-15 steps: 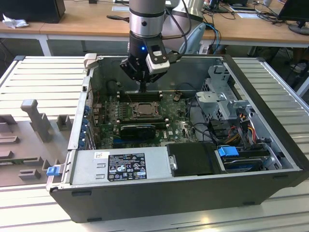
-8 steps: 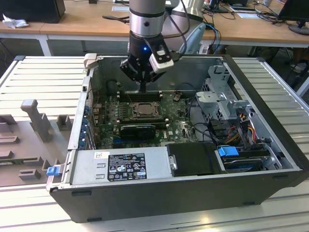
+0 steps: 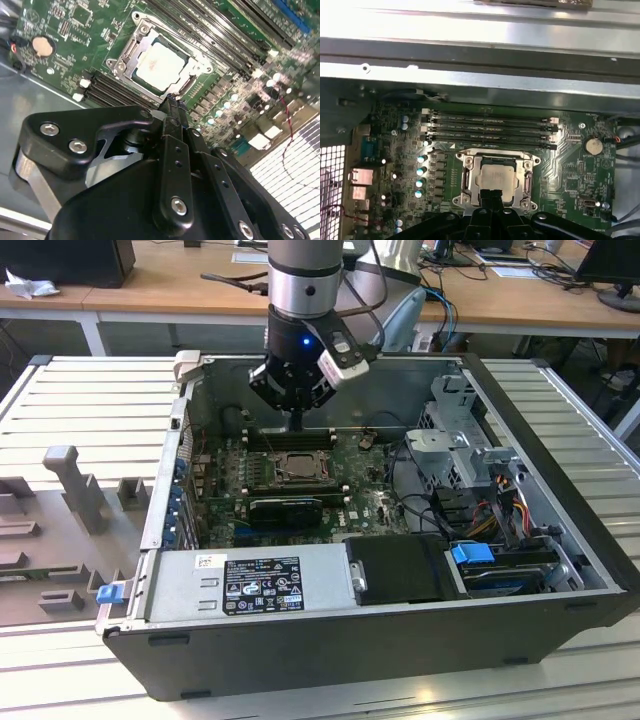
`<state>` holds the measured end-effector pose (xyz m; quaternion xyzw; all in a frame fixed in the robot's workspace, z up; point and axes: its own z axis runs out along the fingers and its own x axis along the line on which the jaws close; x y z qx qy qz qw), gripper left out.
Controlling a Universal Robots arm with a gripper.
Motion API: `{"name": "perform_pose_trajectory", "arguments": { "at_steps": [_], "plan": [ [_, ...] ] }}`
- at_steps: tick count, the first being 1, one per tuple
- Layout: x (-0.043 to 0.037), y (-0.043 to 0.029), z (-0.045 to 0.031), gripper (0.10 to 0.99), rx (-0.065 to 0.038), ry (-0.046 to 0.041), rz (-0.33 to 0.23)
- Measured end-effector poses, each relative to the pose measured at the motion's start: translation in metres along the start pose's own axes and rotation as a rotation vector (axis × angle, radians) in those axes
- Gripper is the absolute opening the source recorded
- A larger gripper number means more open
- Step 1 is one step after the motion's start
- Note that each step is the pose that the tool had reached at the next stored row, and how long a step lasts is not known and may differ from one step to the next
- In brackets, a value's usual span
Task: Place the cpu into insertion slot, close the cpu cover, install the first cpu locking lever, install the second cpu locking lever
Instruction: 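Install the first cpu locking lever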
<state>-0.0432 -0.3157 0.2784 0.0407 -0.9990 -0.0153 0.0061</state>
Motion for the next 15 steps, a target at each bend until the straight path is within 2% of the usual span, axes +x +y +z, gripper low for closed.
{"name": "perform_pose_trajectory", "arguments": {
  "at_steps": [1,2,4,9,10,11,15],
  "plan": [
    [0.0012,0.0000,0.0004,0.106,-0.004,-0.0012,-0.011],
    [0.0056,0.0004,0.0006,0.106,-0.009,-0.0064,-0.011],
    [0.0097,0.0008,0.0008,0.106,-0.012,-0.0096,-0.011],
    [0.0161,0.0012,0.0036,0.106,-0.012,-0.0150,-0.006],
    [0.0161,0.0012,0.0044,0.106,-0.012,-0.0155,0.004],
    [0.0161,0.0011,0.0059,0.106,-0.012,-0.0166,0.038],
    [0.0223,0.0016,0.0073,0.106,-0.013,-0.0172,0.050]
  ]
}}
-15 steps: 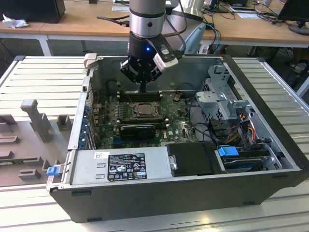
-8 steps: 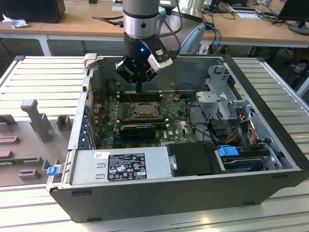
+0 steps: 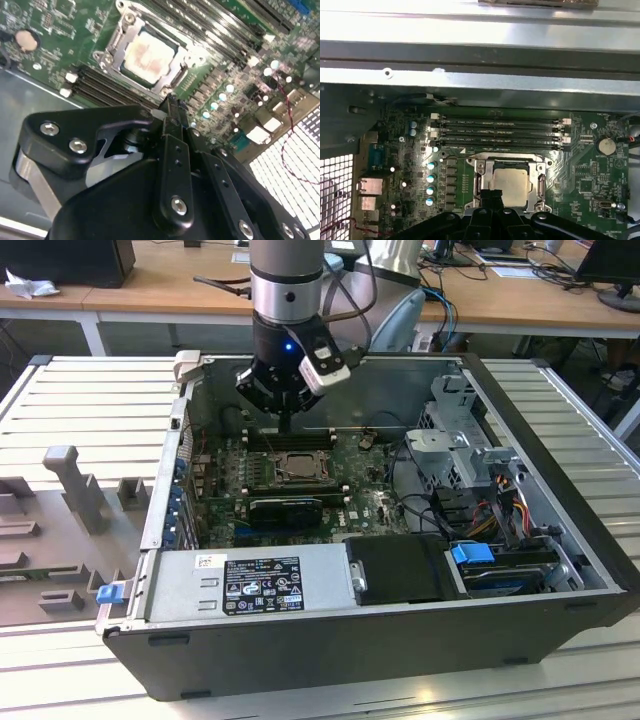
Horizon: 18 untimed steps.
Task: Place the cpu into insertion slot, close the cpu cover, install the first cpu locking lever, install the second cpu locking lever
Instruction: 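Install the first cpu locking lever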
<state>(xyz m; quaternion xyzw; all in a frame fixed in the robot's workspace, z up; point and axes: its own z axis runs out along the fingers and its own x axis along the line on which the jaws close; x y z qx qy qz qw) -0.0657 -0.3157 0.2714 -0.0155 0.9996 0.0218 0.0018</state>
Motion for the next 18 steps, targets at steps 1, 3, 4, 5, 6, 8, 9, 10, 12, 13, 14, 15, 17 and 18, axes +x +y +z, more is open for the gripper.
{"name": "perform_pose_trajectory", "arguments": {
  "at_steps": [1,3,4,5,6,8,9,10,12,13,14,15,17,18],
  "plan": [
    [0.0047,0.0001,0.0005,0.106,0.000,0.0000,0.000],
    [0.0105,0.0003,0.0014,0.106,0.000,-0.0003,0.000],
    [0.0155,0.0004,0.0021,0.106,0.000,-0.0005,0.000],
    [0.0205,0.0005,0.0028,0.106,0.000,-0.0009,0.000],
    [0.0234,0.0006,0.0033,0.106,0.000,-0.0011,0.000],
    [0.0321,0.0008,0.0045,0.106,0.000,-0.0015,0.000],
    [0.0350,0.0010,0.0050,0.106,0.000,-0.0016,0.000],
    [0.0396,0.0014,0.0061,0.106,0.000,-0.0019,0.000],
    [0.0429,0.0026,0.0075,0.106,0.000,-0.0018,0.000],
    [0.0443,0.0037,0.0083,0.106,0.000,-0.0016,0.000],
    [0.0456,0.0052,0.0090,0.106,0.000,-0.0016,0.000],
    [0.0475,0.0086,0.0100,0.106,0.000,-0.0017,0.000],
    [0.0483,0.0150,0.0121,0.106,0.000,-0.0017,0.000],
    [0.0484,0.0173,0.0131,0.106,0.000,-0.0019,0.000]
  ]
}}
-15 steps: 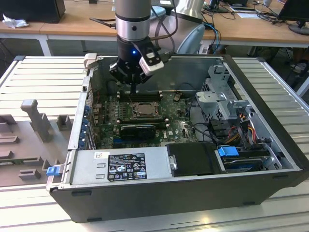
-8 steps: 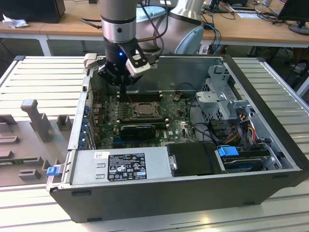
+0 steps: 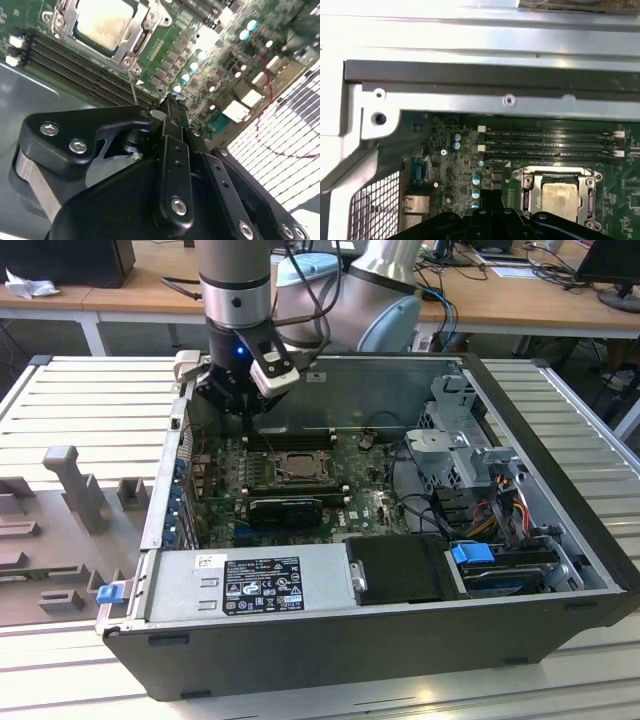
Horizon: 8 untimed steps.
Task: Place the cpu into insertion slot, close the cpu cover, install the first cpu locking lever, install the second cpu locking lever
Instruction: 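Install the first cpu locking lever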
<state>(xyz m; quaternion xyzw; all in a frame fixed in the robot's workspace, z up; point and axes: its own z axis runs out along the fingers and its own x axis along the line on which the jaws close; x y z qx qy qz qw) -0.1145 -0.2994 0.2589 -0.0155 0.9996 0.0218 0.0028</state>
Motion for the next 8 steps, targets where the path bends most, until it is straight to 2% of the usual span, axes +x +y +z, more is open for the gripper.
{"name": "perform_pose_trajectory", "arguments": {
  "at_steps": [3,8],
  "plan": [
    [-0.0004,0.0085,0.0029,0.106,0.000,0.0001,0.000],
    [-0.0061,0.0095,0.0036,0.106,0.000,0.0001,0.000]
  ]
}}
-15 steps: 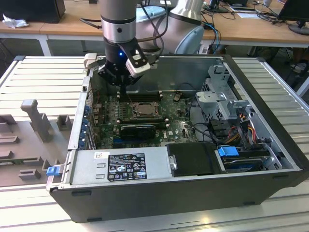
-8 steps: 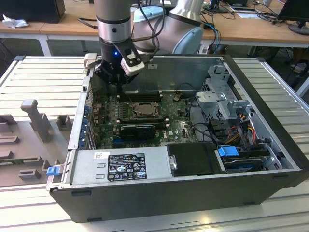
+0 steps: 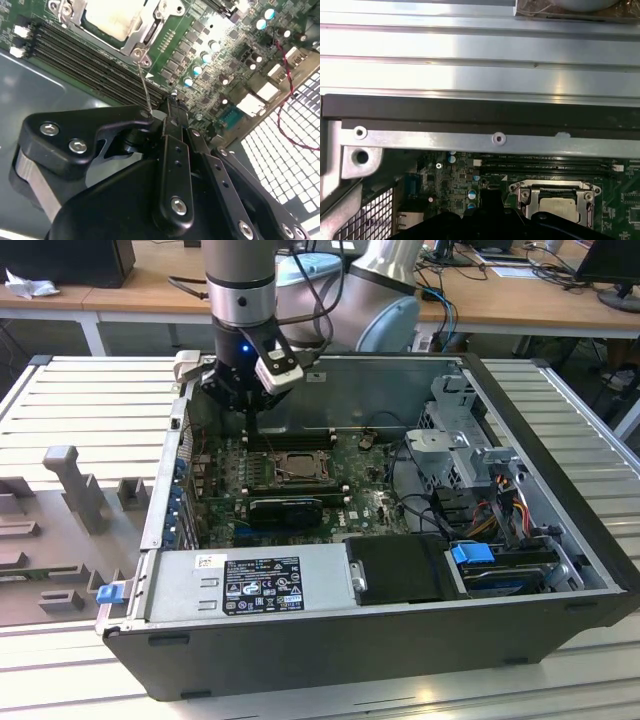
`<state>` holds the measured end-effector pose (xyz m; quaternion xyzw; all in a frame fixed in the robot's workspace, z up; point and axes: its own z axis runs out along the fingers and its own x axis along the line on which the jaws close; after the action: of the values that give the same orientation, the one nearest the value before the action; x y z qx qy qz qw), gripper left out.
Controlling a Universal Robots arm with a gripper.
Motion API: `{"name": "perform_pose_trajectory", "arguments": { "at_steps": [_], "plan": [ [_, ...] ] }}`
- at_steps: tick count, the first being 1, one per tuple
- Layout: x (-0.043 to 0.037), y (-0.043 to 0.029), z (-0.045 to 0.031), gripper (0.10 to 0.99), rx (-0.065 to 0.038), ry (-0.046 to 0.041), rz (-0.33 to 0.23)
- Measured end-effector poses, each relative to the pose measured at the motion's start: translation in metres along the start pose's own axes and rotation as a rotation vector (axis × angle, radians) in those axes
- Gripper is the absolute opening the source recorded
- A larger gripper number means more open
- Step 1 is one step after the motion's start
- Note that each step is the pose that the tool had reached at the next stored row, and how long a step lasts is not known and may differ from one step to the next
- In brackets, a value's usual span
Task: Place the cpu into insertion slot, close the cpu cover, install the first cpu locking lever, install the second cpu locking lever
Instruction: 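Install the first cpu locking lever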
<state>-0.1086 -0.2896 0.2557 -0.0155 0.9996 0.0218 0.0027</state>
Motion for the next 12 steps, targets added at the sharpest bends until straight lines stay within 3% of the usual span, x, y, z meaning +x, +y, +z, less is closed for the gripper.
{"name": "perform_pose_trajectory", "arguments": {
  "at_steps": [5,12],
  "plan": [
    [-0.0033,-0.0001,0.0003,0.106,0.000,-0.0001,0.000],
    [-0.0236,-0.0008,0.0012,0.106,0.000,0.0004,0.000]
  ]
}}
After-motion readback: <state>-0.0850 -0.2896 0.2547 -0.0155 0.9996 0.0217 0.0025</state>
